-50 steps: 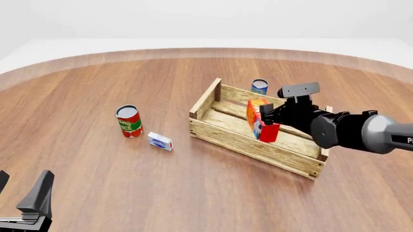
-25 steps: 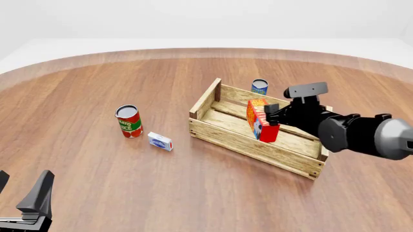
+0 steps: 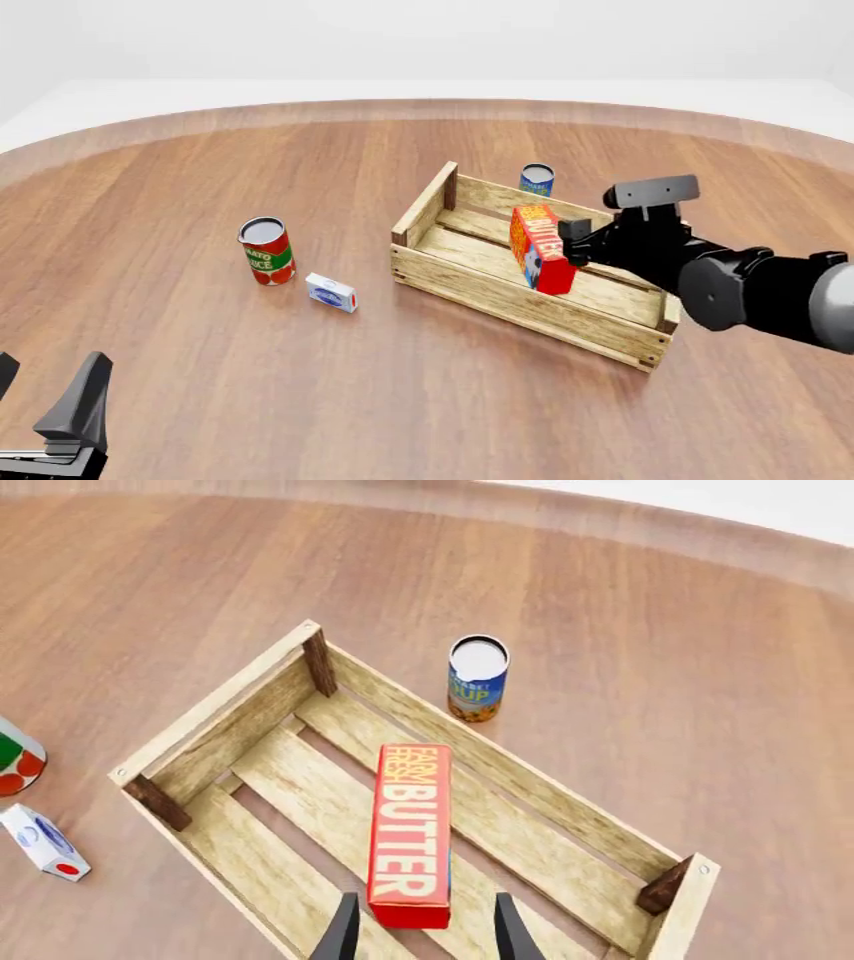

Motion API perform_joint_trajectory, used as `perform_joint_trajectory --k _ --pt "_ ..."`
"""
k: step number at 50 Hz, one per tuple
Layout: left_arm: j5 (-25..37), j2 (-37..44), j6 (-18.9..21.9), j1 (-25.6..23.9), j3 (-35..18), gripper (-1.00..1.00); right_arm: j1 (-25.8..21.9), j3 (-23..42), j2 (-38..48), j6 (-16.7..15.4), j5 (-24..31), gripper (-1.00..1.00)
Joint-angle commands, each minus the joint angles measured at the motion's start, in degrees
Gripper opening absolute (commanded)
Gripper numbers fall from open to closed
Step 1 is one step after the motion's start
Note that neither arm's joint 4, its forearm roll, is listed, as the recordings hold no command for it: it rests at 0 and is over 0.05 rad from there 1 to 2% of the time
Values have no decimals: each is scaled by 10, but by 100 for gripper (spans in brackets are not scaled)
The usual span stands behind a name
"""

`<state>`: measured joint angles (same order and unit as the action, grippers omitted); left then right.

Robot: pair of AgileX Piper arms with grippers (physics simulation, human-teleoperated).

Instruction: Pick up the butter and put it in the tray.

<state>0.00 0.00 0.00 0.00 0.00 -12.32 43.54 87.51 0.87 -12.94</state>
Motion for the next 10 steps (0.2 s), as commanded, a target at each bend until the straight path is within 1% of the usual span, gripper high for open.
perform_joint_trajectory --k 1,10 --pt "0 0 0 0 0 100 7 -25 -25 5 -5 100" --pt "0 0 0 0 0 100 10 -38 -30 8 -9 100"
